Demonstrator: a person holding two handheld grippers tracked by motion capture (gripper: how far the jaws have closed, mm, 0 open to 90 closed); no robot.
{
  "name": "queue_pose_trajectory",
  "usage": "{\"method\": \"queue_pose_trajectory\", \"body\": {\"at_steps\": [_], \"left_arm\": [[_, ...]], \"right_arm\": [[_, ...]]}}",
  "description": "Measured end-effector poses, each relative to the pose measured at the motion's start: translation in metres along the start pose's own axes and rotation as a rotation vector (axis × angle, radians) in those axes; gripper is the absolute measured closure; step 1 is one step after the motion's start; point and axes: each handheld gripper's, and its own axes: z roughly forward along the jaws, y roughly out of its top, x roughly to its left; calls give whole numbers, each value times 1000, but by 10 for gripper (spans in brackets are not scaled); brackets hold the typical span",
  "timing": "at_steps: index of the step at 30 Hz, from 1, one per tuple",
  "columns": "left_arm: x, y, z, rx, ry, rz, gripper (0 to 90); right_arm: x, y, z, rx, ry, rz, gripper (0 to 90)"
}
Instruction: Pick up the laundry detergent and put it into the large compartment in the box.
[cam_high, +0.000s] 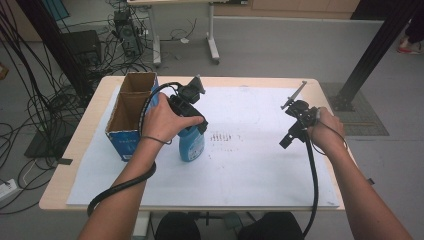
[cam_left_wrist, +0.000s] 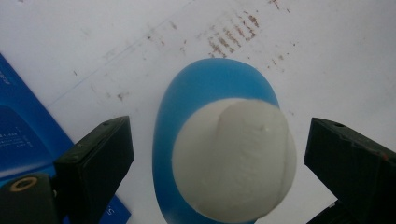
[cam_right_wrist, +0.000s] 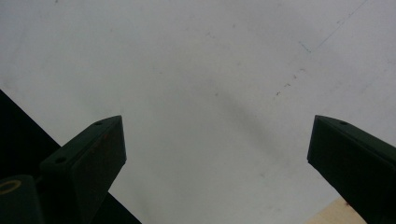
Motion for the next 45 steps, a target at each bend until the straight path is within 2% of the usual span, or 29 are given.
{"method": "queue_pose_trajectory", "body": {"at_steps": [33,45], "left_arm": [[1,-2,1,6,0,-6,86],[3,0,6,14,2,-12,111]], "right_arm": [[1,0,-1,6,-6,-1,46],[0,0,-1,9,-6,0,47]]}}
